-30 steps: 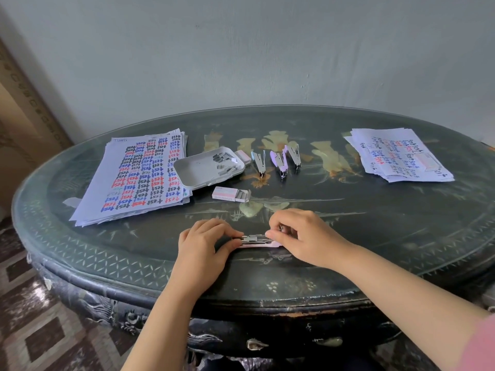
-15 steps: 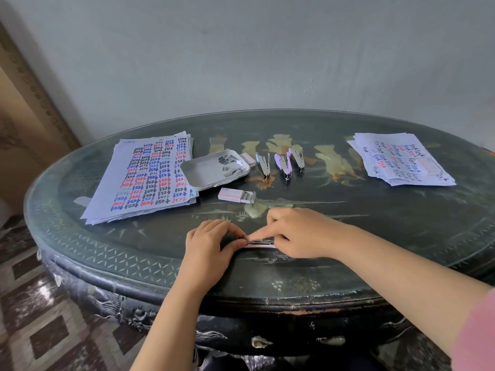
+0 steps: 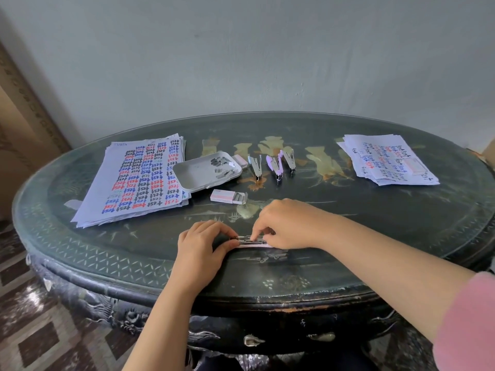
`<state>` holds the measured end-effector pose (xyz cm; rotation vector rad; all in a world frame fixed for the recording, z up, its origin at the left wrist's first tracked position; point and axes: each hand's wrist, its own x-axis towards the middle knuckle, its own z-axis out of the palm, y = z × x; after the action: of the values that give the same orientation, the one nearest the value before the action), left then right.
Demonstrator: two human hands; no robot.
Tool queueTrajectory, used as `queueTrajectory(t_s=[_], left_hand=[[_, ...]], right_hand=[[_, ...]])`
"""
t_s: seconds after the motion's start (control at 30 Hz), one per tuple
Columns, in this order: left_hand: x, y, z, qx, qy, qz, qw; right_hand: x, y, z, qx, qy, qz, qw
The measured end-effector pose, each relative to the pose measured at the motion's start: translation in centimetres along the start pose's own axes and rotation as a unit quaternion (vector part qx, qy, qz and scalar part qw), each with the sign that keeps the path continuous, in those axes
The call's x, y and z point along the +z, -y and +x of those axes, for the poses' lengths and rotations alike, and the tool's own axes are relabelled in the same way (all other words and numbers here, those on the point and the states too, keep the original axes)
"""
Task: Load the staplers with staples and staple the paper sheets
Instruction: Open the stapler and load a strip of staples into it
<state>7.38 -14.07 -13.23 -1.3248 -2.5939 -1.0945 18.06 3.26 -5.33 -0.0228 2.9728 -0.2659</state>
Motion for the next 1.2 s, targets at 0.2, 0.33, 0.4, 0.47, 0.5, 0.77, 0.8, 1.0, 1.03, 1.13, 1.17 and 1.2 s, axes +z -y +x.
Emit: queueTrajectory(t_s=[0.2,0.33,0.4,0.47,0.5,0.77,0.8,1.0,1.03,1.13,1.17,1.2], left_hand=[[0.0,-0.2,0.0,-0.005,-0.001,-0.001,1.000],[0.0,-0.2,0.0,-0.003,-0.001,-0.002,1.000],[0.0,-0.2,0.0,-0.004,-0.001,-0.002,1.000],[0.0,-0.2,0.0,-0.005,-0.001,-0.002,1.000],[0.0,-0.2,0.0,-0.005,-0.001,-0.002,1.000],[0.1,-0.1,0.0,-0.002,-0.003,-0.001,1.000],[0.1,-0.1,0.0,-0.003,-0.003,0.001,1.000],[0.1,-0.1,0.0,-0.005,0.001,0.004,1.000],[0.1,0.0,0.0,-0.004,0.001,0.006,1.000],[0.2,0.0,0.0,-0.004,0.000,0.009,1.000],[0.2,0.0,0.0,-0.003,0.000,0.009,1.000],[0.2,0.0,0.0,-0.001,0.000,0.009,1.000]], right_hand=[[-1.5,1.4,1.0,-0.002,0.043,-0.069,0.997],[-2.2,1.9,1.2,-0.007,0.072,-0.086,0.994],[-2.3,1.9,1.5,-0.008,0.078,-0.094,0.992],[-2.2,2.0,1.8,-0.010,0.084,-0.105,0.991],[-2.2,2.0,1.9,-0.012,0.086,-0.112,0.990],[-2.4,1.7,1.8,-0.024,0.097,-0.142,0.985],[-2.4,1.8,1.7,-0.025,0.099,-0.140,0.985],[-2.4,1.8,2.1,-0.026,0.102,-0.131,0.986],[-2.4,1.8,2.1,-0.028,0.102,-0.134,0.985],[-2.4,1.6,2.4,-0.032,0.083,-0.128,0.988],[-2.4,1.5,2.5,-0.029,0.074,-0.119,0.990],[-2.5,1.3,2.6,-0.025,0.066,-0.108,0.992]])
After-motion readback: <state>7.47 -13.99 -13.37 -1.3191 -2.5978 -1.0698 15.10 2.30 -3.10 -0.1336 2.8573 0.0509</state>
